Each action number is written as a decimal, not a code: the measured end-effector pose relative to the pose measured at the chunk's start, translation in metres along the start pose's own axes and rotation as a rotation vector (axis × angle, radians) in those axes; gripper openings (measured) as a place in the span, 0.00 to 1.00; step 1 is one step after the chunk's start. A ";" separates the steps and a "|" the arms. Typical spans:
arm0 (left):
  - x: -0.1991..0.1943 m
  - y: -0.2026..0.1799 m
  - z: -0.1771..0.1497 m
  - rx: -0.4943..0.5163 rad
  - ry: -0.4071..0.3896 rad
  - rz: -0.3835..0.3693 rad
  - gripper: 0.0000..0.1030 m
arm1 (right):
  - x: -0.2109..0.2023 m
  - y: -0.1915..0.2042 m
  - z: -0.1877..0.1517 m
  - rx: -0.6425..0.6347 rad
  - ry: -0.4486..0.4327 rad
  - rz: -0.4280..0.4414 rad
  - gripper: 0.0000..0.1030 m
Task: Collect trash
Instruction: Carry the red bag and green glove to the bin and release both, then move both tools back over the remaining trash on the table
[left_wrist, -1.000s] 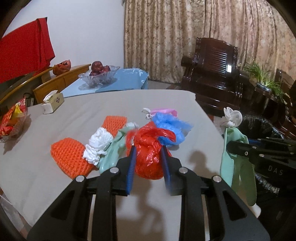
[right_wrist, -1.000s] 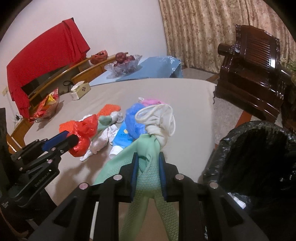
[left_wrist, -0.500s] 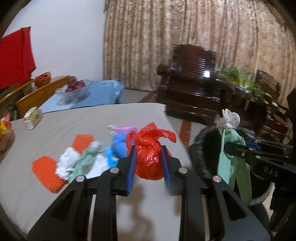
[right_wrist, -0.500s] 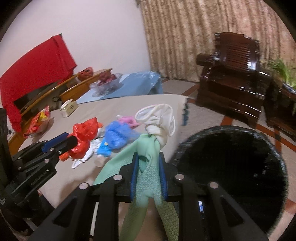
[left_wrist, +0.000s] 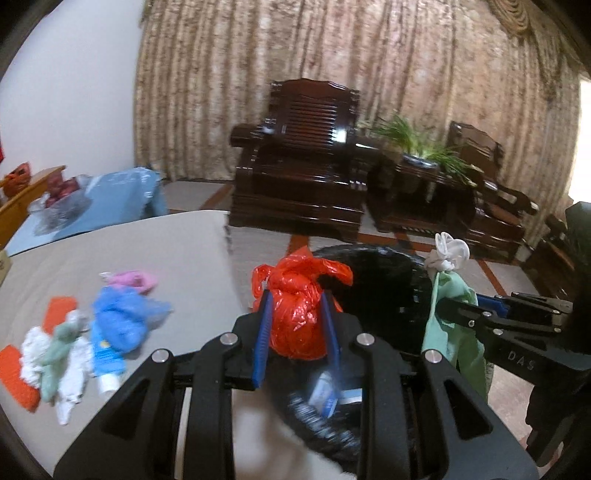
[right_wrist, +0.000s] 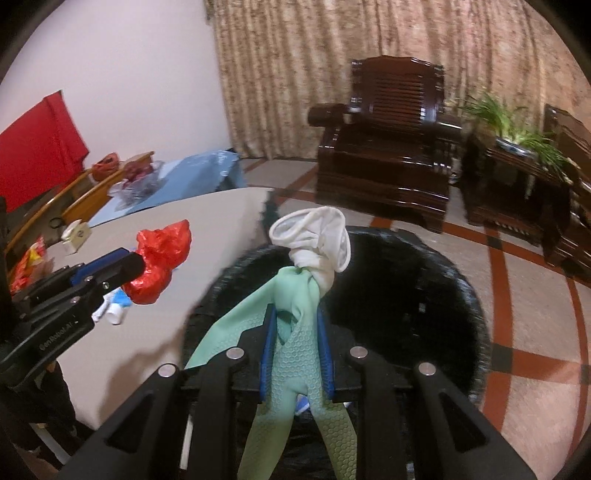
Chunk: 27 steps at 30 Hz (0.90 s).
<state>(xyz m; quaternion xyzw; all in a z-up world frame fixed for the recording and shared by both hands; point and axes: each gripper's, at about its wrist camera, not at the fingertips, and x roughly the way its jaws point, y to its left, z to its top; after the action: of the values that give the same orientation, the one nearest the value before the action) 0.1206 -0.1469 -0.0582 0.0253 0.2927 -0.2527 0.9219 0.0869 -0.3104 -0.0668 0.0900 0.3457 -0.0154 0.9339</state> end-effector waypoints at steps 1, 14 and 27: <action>0.004 -0.004 0.000 0.003 0.004 -0.009 0.24 | 0.000 -0.003 -0.001 0.003 0.001 -0.006 0.20; 0.046 -0.019 -0.010 0.014 0.069 -0.066 0.62 | 0.014 -0.034 -0.019 0.045 0.023 -0.085 0.62; -0.016 0.050 -0.019 -0.047 0.004 0.125 0.86 | 0.002 0.019 0.000 0.011 -0.089 0.004 0.94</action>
<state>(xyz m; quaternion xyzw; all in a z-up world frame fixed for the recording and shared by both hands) 0.1234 -0.0922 -0.0696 0.0225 0.2981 -0.1874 0.9357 0.0899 -0.2919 -0.0646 0.0951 0.3035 -0.0194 0.9479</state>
